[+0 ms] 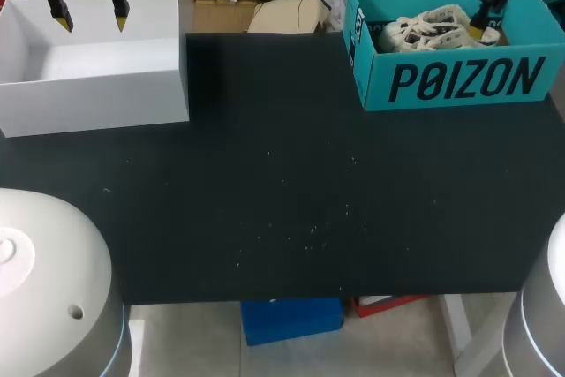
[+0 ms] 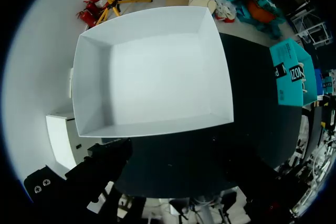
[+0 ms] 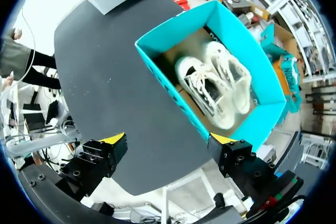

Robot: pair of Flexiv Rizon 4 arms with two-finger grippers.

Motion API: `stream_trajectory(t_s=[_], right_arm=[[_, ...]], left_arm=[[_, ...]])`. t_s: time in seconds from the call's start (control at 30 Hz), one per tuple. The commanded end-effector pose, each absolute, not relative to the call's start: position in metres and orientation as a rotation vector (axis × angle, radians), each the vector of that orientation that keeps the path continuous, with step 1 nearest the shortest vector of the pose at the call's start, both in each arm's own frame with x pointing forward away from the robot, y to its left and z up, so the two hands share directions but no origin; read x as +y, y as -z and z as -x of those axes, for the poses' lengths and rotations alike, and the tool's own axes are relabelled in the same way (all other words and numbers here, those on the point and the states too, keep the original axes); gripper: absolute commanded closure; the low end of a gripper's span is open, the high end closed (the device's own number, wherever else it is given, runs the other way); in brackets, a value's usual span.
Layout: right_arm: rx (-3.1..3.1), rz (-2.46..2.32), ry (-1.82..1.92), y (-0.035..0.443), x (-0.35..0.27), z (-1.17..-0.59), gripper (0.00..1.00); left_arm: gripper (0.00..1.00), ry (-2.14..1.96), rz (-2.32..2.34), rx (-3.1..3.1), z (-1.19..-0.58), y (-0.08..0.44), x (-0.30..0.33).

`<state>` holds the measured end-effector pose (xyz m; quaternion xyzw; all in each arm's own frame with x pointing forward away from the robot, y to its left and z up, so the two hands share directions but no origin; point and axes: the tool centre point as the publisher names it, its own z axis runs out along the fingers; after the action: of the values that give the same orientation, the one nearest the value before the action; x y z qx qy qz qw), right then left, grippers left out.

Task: Take the shoe out of the shoebox, open the shoe tongue, remove and reinsert the insole, then place the shoe into the shoebox

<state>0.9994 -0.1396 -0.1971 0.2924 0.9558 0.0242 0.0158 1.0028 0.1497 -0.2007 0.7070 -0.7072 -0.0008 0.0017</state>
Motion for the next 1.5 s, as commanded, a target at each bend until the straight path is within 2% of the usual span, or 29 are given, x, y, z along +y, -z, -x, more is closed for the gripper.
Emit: stream_trajectory(t_s=[0.03, 0.07, 0.1, 0.2, 0.27, 0.37, 0.4, 0.43, 0.5, 0.53, 0.57, 0.63, 0.7, 0.73, 0.8, 0.93, 1.5], right_arm=[[3.086, -0.521, -0.079, 0.208, -0.137, -1.024, 0.0], [3.084, -0.488, -0.075, 0.21, -0.137, -1.029, 0.02], [3.086, -0.475, -0.073, 0.211, -0.136, -1.033, 0.15], [3.089, -0.407, -0.079, 0.215, -0.134, -1.047, 0.33], [3.1, -0.346, -0.08, 0.219, -0.134, -1.057, 0.5], [3.105, -0.268, -0.082, 0.223, -0.135, -1.07, 0.5], [3.105, -0.251, -0.09, 0.225, -0.136, -1.075, 0.46], [3.102, -0.227, -0.101, 0.226, -0.136, -1.08, 0.37], [3.098, -0.186, -0.114, 0.23, -0.137, -1.088, 0.34], [3.095, -0.166, -0.123, 0.232, -0.137, -1.093, 0.35], [3.092, -0.146, -0.135, 0.235, -0.137, -1.097, 0.43], [3.085, -0.107, -0.154, 0.24, -0.137, -1.105, 0.42], [3.074, -0.059, -0.151, 0.247, -0.138, -1.112, 0.49], [3.072, -0.038, -0.143, 0.251, -0.139, -1.115, 0.45], [3.064, 0.014, -0.103, 0.26, -0.14, -1.121, 0.5], [3.061, 0.078, -0.071, 0.277, -0.14, -1.132, 0.48], [3.014, 0.166, -0.042, 0.328, -0.143, -1.169, 0.58]], left_arm=[[0.0, 0.005, -2.218, -2.219, -1.003, 0.2, 0.15], [0.0, 0.005, -2.218, -2.219, -1.003, 0.2, 0.15], [0.0, 0.005, -2.218, -2.219, -1.003, 0.2, 0.15], [0.0, 0.005, -2.218, -2.219, -1.003, 0.2, 0.15], [0.0, 0.005, -2.218, -2.219, -1.003, 0.2, 0.15], [0.0, 0.005, -2.218, -2.219, -1.003, 0.2, 0.15], [0.0, 0.005, -2.218, -2.219, -1.003, 0.2, 0.15], [0.0, 0.005, -2.218, -2.219, -1.003, 0.2, 0.15], [0.0, 0.005, -2.218, -2.219, -1.003, 0.2, 0.15], [0.0, 0.005, -2.218, -2.219, -1.003, 0.2, 0.15], [0.0, 0.005, -2.218, -2.219, -1.003, 0.2, 0.15], [0.0, 0.005, -2.218, -2.219, -1.003, 0.2, 0.15], [0.0, 0.005, -2.218, -2.219, -1.003, 0.2, 0.15], [0.0, 0.005, -2.218, -2.219, -1.003, 0.2, 0.15], [0.0, 0.005, -2.218, -2.219, -1.003, 0.2, 0.15], [0.0, 0.005, -2.218, -2.219, -1.003, 0.2, 0.15], [0.0, 0.005, -2.218, -2.219, -1.003, 0.2, 0.15]])
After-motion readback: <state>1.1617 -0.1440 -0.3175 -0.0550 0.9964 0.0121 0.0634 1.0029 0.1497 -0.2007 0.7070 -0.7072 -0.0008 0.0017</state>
